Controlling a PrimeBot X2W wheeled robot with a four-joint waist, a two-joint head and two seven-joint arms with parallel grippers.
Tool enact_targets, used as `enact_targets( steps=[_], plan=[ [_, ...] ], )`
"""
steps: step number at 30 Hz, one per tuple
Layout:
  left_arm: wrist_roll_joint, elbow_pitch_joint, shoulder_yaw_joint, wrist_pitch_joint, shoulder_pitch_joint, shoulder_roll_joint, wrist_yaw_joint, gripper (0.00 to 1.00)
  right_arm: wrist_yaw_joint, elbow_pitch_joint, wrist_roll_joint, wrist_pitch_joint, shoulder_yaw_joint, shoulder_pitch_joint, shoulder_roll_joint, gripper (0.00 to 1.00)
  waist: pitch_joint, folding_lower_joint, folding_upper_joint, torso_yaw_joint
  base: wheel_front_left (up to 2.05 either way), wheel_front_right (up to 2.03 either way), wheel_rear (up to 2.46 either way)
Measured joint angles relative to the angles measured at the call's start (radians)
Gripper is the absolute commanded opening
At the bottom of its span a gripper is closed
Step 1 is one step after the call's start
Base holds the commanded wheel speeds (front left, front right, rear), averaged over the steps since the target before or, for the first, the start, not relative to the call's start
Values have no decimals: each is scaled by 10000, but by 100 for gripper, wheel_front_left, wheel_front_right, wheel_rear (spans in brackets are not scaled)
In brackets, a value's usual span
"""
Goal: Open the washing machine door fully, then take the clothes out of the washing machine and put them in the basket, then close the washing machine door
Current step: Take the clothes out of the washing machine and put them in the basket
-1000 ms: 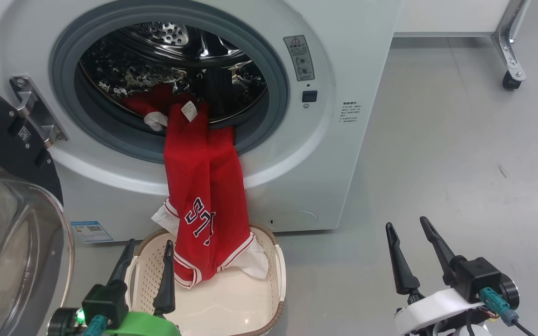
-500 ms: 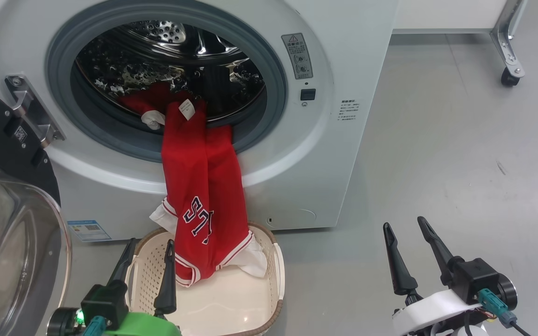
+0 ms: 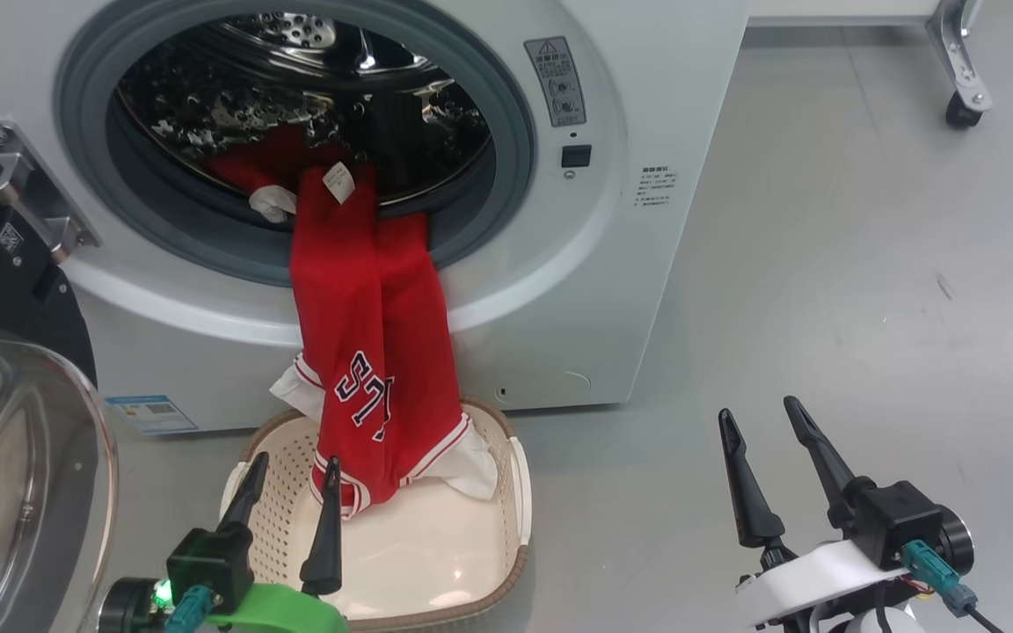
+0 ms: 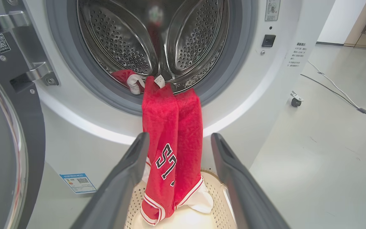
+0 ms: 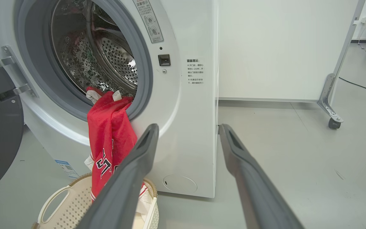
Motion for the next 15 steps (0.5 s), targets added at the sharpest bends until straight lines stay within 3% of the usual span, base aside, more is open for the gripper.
enact_targets(
  steps=[15],
  plan=[
    [-439, 897, -21, 1007, -1556, -15, -84, 100, 29, -635, -107, 0, 226, -699, -4, 100, 1554, 0, 0, -307, 0, 0, 0]
  ],
)
